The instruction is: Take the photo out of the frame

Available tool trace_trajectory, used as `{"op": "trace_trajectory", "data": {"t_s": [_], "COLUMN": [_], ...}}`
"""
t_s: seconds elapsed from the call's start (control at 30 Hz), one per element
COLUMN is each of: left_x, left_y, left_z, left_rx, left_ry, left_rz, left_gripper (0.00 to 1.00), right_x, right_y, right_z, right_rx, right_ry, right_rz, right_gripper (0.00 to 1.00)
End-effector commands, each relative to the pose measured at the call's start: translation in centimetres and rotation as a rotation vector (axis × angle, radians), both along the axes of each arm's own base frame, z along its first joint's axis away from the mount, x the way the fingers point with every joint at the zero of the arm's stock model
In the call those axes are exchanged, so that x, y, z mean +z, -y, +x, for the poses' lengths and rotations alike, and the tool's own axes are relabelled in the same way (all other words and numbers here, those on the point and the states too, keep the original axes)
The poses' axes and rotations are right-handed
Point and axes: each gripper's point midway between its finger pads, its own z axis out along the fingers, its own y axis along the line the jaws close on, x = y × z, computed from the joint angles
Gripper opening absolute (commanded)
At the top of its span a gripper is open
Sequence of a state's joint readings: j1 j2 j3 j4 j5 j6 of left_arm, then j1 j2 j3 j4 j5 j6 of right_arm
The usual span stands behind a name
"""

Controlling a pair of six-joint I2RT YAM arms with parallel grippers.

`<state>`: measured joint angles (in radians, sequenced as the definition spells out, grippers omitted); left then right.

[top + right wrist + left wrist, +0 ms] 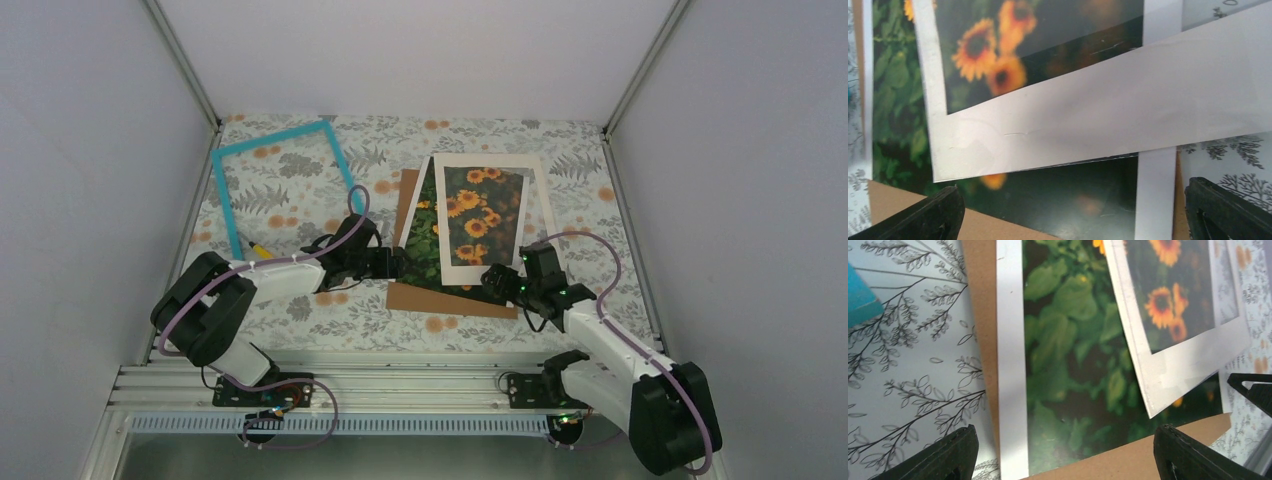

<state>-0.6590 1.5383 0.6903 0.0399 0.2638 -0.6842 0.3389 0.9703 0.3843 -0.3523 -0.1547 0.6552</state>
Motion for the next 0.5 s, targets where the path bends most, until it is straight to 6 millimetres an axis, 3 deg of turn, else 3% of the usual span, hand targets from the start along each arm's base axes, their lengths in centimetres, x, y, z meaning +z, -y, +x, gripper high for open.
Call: {"op": "trace_trajectory", "data": {"t_s": [0.0,0.2,0.47], "left_x": [-0.4,-1.0,-1.0], "left_y": [-0.2,0.4,0.9], "left_z": [0.3,-0.4,-1.3], "left_rx": [-0.002,-0.023,-0.037], "left_ry": [0.003,-0.011,-0.019], "left_rz": [0.053,0.062,0.056], "left_gripper": [0.87,0.87,0.87], "right_x": [-0.3,-0.7,0.3], "right_y": [1.0,0.6,-0.5], "right_z": [0.6,0.4,0.4], "right_rx": [-0.038,-0.017,0.021], "right_ry": [0.009,-0.005,0.014], "right_rz": [-0.053,-0.041,0.014], "right_gripper": [1.00,1.00,1.00]}}
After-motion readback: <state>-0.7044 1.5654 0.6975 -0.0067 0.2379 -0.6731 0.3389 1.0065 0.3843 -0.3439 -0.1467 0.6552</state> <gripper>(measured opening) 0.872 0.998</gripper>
